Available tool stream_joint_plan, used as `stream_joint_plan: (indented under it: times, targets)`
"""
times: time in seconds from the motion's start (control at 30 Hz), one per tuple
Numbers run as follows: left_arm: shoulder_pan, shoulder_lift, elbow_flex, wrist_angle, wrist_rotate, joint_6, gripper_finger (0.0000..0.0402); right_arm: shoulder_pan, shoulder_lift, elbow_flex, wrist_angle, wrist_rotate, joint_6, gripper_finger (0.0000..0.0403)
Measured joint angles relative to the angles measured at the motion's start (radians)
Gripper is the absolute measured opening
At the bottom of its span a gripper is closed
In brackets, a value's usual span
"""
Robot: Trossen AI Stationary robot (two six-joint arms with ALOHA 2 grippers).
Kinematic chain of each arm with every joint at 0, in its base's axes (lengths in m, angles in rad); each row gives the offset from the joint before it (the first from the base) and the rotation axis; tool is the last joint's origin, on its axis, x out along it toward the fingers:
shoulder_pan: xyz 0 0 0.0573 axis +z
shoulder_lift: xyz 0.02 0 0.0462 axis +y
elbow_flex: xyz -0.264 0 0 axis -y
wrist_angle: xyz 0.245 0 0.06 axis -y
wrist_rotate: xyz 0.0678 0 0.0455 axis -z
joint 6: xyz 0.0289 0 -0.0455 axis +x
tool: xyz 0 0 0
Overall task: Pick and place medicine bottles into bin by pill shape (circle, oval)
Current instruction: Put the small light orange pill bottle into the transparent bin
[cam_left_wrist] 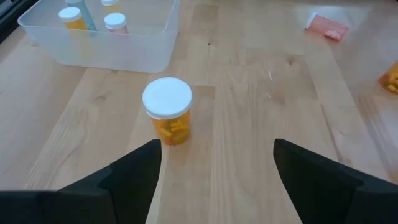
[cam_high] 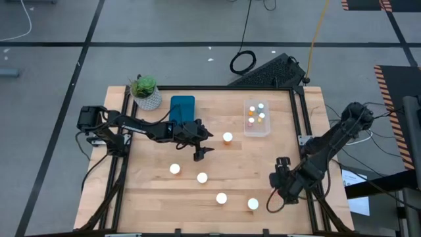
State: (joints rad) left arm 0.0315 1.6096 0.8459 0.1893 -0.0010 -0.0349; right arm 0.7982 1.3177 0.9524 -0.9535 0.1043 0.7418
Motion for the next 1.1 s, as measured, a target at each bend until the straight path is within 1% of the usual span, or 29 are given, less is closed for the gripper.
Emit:
stream_joint_plan:
  times: [0.17, 0.33, 0.53, 0.67, 0.87, 1.1]
  targets:
    - [0.001, 0.000, 0.000, 0.001, -0.025, -0.002, 0.0314, 0.032, 0.065, -0.002, -0.022, 0.003, -0.113, 0.0210]
    - [-0.001, 0.000, 0.000, 0.003, -0.043, -0.030, 0.0314, 0.027, 0.098, -0.014, -0.017, 0.000, -0.234, 0.0230]
    - [-0.021, 0.000, 0.000, 0.003, -0.054, -0.054, 0.0314, 0.020, 0.106, -0.118, 0.111, -0.030, -0.331, 0.0234]
    - [-0.036, 0.000, 0.000, 0.008, -0.072, -0.058, 0.0314, 0.020, 0.101, -0.193, 0.212, -0.056, -0.355, 0.0227]
    - [-0.052, 0.000, 0.000, 0.021, -0.099, -0.061, 0.0315, 0.020, 0.100, -0.253, 0.342, -0.057, -0.435, 0.0209]
    - [-0.053, 0.000, 0.000, 0.041, -0.106, -0.071, 0.0314, 0.020, 0.097, -0.280, 0.364, -0.058, -0.423, 0.0174]
